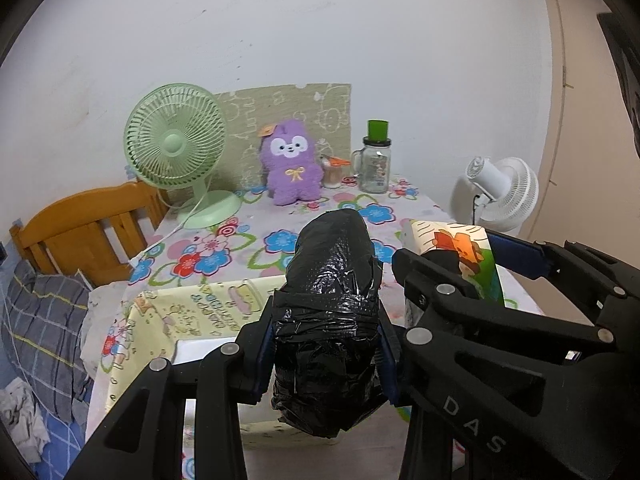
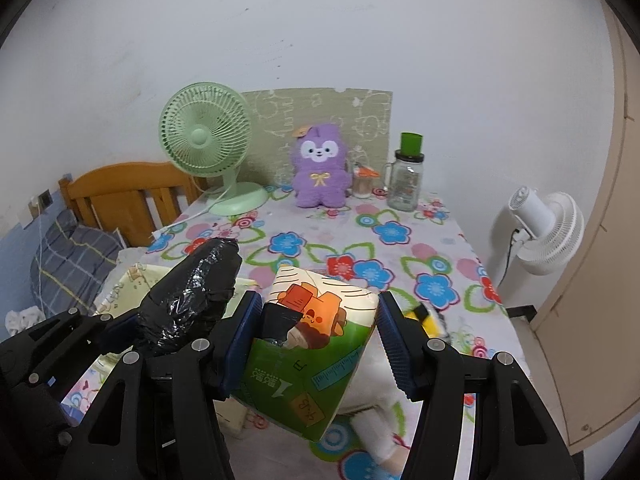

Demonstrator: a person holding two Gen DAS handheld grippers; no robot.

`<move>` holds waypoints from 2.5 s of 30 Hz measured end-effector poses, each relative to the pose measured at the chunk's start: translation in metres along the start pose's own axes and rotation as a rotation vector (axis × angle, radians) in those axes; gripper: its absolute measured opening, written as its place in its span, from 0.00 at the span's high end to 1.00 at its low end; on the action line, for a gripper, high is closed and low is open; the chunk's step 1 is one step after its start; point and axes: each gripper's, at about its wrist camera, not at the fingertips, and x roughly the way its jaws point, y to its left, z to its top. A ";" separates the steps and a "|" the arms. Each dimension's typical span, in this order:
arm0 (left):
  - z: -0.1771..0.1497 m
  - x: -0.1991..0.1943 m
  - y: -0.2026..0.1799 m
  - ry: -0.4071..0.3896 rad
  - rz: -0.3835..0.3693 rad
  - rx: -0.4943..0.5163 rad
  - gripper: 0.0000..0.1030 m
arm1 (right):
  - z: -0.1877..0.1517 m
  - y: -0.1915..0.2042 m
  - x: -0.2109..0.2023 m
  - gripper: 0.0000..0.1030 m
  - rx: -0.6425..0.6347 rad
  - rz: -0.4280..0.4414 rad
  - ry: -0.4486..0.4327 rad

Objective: Organize soft objects
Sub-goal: 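Carry the black bundle and tissue pack with both tools into the yellow-green box, then open both tools to release the items inside the box and withdraw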

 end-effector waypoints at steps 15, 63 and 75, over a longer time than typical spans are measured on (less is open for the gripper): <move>0.001 0.020 0.054 0.052 0.059 -0.037 0.58 | 0.016 0.052 0.037 0.40 -0.054 0.079 0.051; -0.020 0.056 0.082 0.171 0.088 -0.085 0.14 | -0.003 0.078 0.083 0.13 -0.097 0.071 0.134; -0.013 0.032 0.059 0.114 0.100 -0.078 0.14 | -0.002 0.059 0.051 0.10 -0.077 0.067 0.076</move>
